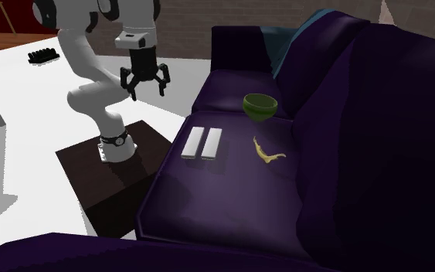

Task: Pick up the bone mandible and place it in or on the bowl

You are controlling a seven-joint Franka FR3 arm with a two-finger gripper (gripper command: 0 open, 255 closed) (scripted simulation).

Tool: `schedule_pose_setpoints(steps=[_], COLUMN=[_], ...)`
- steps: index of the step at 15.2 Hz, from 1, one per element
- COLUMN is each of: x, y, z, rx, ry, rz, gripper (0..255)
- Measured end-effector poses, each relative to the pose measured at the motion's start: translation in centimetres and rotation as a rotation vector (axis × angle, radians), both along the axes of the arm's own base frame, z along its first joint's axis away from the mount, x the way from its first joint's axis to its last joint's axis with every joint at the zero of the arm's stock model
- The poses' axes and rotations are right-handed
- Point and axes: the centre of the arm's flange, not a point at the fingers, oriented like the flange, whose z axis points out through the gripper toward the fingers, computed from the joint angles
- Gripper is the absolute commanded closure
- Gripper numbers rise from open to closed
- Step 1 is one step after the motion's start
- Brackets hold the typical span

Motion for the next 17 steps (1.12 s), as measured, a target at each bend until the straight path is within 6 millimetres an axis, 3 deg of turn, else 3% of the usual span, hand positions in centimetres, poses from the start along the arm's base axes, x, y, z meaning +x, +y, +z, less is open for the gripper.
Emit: schedule_pose_setpoints(steps=[17], x=[11.8], y=[16.9], z=[-9.5], rx=[-0.019], ry=[-0.015], rz=[-0.137], gripper=[0])
